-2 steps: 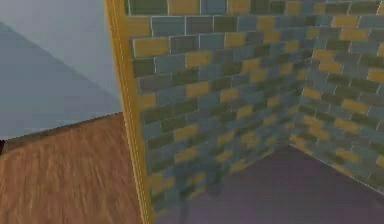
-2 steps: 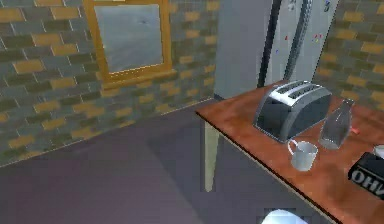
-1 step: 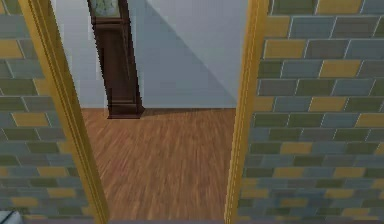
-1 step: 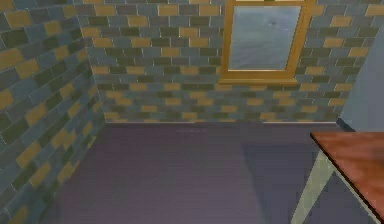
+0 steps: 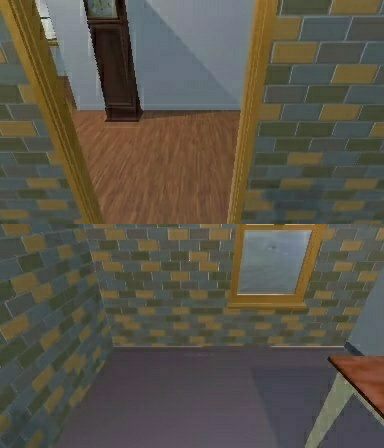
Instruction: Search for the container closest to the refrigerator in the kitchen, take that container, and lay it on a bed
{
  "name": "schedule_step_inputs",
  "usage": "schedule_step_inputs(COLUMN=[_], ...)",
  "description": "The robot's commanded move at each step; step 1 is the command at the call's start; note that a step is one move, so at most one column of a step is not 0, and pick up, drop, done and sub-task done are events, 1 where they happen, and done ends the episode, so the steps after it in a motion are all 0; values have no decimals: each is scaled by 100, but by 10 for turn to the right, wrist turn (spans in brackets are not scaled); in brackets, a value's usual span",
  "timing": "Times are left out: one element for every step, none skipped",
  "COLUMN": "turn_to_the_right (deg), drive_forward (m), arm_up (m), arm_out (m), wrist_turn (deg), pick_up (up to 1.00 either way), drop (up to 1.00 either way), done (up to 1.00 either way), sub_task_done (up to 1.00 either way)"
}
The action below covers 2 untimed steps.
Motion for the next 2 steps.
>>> schedule_step_inputs(turn_to_the_right=[450, 120], drive_forward=[0, 0], arm_up=[0, 0], arm_out=[0, 0], wrist_turn=[0, 0], pick_up=[0, 0], drop=[0, 0], done=[0, 0], sub_task_done=[0, 0])
